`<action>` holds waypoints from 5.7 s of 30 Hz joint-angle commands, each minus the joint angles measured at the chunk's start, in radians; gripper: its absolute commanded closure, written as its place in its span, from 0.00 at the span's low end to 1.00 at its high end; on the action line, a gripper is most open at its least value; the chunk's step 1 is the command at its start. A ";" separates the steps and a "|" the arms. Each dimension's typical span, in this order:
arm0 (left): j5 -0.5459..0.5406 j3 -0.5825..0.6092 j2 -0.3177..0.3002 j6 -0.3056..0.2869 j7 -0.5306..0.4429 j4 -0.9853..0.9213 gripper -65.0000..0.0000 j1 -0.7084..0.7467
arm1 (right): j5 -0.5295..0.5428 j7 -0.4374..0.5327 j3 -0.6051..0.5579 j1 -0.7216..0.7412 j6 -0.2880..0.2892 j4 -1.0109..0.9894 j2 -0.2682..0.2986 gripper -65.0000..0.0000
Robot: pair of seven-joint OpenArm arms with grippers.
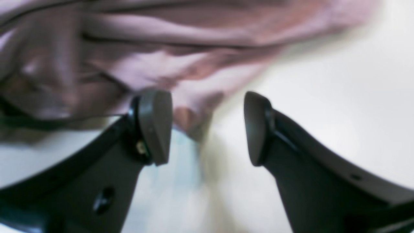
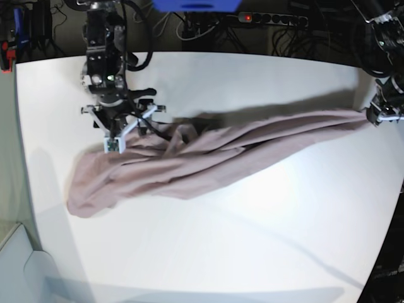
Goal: Layout the t-shirt on the table in an organized manner, then fold the t-shirt properly
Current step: 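Grasp the bunched shirt end with the right gripper and swing it across, then release the shirt end and reach the right gripper into the shirt middle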
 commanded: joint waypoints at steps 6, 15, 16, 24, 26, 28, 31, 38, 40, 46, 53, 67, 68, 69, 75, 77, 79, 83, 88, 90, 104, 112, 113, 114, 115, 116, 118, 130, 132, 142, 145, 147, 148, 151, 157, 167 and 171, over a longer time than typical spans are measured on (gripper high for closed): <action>-0.029 -0.010 -0.022 0.008 -0.008 0.018 1.00 -0.002 | -0.002 0.022 -0.011 0.019 -0.002 -0.069 0.003 0.46; -0.029 -0.010 -0.018 0.008 -0.008 0.018 1.00 -0.005 | -0.004 0.169 -0.007 0.010 -0.002 -0.139 0.004 0.87; -0.030 -0.010 -0.018 0.008 -0.008 0.018 1.00 -0.005 | -0.004 0.167 -0.002 0.010 -0.002 -0.115 0.006 1.00; -0.030 -0.012 -0.021 0.008 -0.008 0.018 1.00 -0.005 | -0.004 0.161 0.128 0.049 -0.002 0.214 0.023 1.00; -0.030 -0.013 -0.021 0.008 -0.008 0.018 1.00 -0.007 | -0.004 0.161 0.138 0.078 -0.002 0.244 0.047 1.00; -0.032 -0.013 -0.021 0.008 -0.008 0.018 1.00 -0.013 | -0.004 0.161 0.150 0.108 -0.002 0.252 0.075 1.00; -0.032 -0.013 -0.021 0.008 -0.008 0.018 1.00 -0.020 | -0.004 0.161 0.173 0.159 -0.002 0.249 0.089 1.00; -0.030 -0.053 -0.022 0.008 -0.008 0.018 1.00 -0.065 | -0.004 0.069 0.202 0.375 -0.002 0.217 0.110 1.00; -0.025 -0.079 -0.024 0.008 -0.004 0.018 1.00 -0.088 | -0.004 0.025 0.201 0.449 0.001 0.198 0.119 1.00; -0.030 -0.096 -0.093 0.008 -0.008 0.015 1.00 -0.138 | -0.004 -0.017 0.199 0.642 0.001 0.072 0.139 1.00; -0.022 -0.098 -0.171 0.008 -0.010 0.008 1.00 -0.218 | -0.004 -0.014 0.133 0.765 0.002 -0.063 0.112 1.00; -0.036 -0.251 -0.257 0.008 0.001 0.019 1.00 -0.405 | -0.004 -0.023 0.073 1.031 0.002 -0.093 0.070 1.00; -0.050 -0.251 -0.268 0.008 0.010 0.019 1.00 -0.418 | -0.004 -0.028 0.073 1.047 0.002 -0.090 0.069 1.00; -0.075 -0.252 -0.274 0.008 0.024 0.022 1.00 -0.435 | -0.004 -0.040 0.075 1.063 0.002 -0.090 0.072 1.00; -0.174 -0.251 -0.306 0.010 0.104 0.082 1.00 -0.493 | -0.004 -0.081 0.081 1.055 0.002 -0.034 0.090 1.00; -0.183 -0.254 -0.295 0.010 0.122 0.105 1.00 -0.451 | -0.004 -0.094 0.081 0.986 0.002 0.026 0.122 1.00; -0.194 -0.256 -0.266 0.010 0.124 0.107 1.00 -0.405 | -0.001 -0.092 0.081 0.909 0.002 0.059 0.135 1.00; -0.242 -0.256 -0.208 0.010 0.131 0.119 1.00 -0.297 | -0.001 -0.090 0.095 0.762 0.007 0.148 0.159 1.00; -0.340 -0.256 -0.151 0.010 0.131 0.107 1.00 -0.138 | -0.002 -0.098 0.152 0.629 0.111 0.217 0.178 1.00; -0.368 -0.256 -0.120 0.010 0.131 0.111 1.00 -0.068 | -0.002 -0.098 0.196 0.586 0.139 0.217 0.179 1.00; -0.292 -0.168 0.114 0.010 0.320 0.070 1.00 0.139 | -0.001 -0.097 0.234 0.440 0.154 0.178 0.260 1.00; -0.254 -0.174 0.128 0.008 0.343 0.048 1.00 0.145 | -0.001 -0.090 0.234 0.313 0.154 0.105 0.303 0.77; -0.254 -0.174 0.128 0.008 0.343 0.048 1.00 0.145 | -0.002 -0.090 0.234 0.297 0.154 0.102 0.305 0.73; -0.254 -0.174 0.127 0.008 0.345 0.048 1.00 0.145 | -0.005 -0.090 0.237 0.280 0.154 0.102 0.317 0.68; -0.253 -0.174 0.127 0.008 0.345 0.048 1.00 0.145 | -0.005 -0.090 0.237 0.266 0.154 0.102 0.334 0.65; -0.253 -0.174 0.127 0.008 0.343 0.048 1.00 0.144 | -0.005 -0.090 0.239 0.260 0.154 0.102 0.348 0.62; -0.254 -0.171 0.127 0.008 0.340 0.050 1.00 0.141 | -0.005 -0.090 0.260 0.259 0.153 0.103 0.365 0.56; -0.254 -0.168 0.128 0.008 0.338 0.050 1.00 0.135 | -0.001 -0.100 0.112 0.432 0.324 0.078 0.293 0.42; -0.254 -0.170 0.128 0.008 0.337 0.053 1.00 0.135 | -0.001 -0.101 0.001 0.460 0.340 0.037 0.254 0.42; -0.253 -0.170 0.128 0.008 0.338 0.059 1.00 0.121 | -0.001 -0.084 -0.321 0.696 0.407 -0.443 -0.016 0.42; -0.253 -0.171 0.130 0.008 0.338 0.056 1.00 0.124 | -0.001 -0.014 -0.358 0.744 0.420 -0.603 -0.082 0.42; -0.254 -0.173 0.130 0.008 0.337 0.056 1.00 0.130 | -0.001 0.045 -0.379 0.753 0.420 -0.687 -0.102 0.42; -0.254 -0.173 0.130 0.008 0.337 0.054 1.00 0.130 | -0.001 0.078 -0.389 0.761 0.418 -0.732 -0.112 0.42; -0.253 -0.170 0.130 0.008 0.337 0.053 1.00 0.129 | -0.001 0.186 -0.412 0.773 0.416 -0.850 -0.128 0.42; -0.254 -0.170 0.131 0.008 0.337 0.051 1.00 0.124 | -0.001 0.331 -0.418 0.773 0.415 -0.994 -0.128 0.43; -0.251 -0.170 0.131 0.008 0.337 0.050 1.00 0.122 | -0.004 0.397 -0.412 0.822 0.373 -1.058 -0.128 0.99; -0.254 -0.170 0.131 0.008 0.337 0.050 1.00 0.129 | -0.004 0.399 -0.347 0.853 0.289 -0.905 -0.128 1.00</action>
